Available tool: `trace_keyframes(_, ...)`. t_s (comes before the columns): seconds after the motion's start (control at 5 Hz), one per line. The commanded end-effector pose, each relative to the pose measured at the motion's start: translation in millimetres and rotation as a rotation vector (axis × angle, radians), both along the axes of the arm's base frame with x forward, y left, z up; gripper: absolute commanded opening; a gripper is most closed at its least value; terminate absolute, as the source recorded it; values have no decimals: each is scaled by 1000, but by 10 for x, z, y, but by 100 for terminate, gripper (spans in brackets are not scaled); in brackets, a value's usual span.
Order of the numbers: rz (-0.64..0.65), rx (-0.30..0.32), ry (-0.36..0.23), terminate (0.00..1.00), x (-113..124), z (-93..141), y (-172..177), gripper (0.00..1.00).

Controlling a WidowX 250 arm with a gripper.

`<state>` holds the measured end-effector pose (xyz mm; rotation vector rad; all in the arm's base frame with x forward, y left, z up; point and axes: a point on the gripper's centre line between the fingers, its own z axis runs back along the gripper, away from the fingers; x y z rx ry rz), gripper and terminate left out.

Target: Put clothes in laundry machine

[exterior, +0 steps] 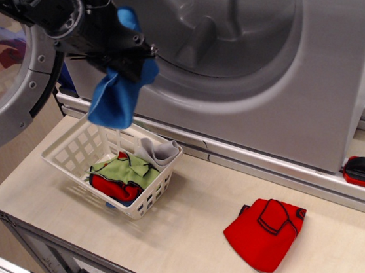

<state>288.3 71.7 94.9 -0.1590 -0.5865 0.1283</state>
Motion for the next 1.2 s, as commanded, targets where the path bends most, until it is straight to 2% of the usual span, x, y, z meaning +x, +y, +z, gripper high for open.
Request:
trace_keyframes(0.0,-78,-9,-150,0,283,42,-339,0)
trace_keyframes(0.4,-13,-44,-176,0,795,-14,-572,0)
trace_keyframes(1.0,67,-59,-283,0,1317,84,-649,0)
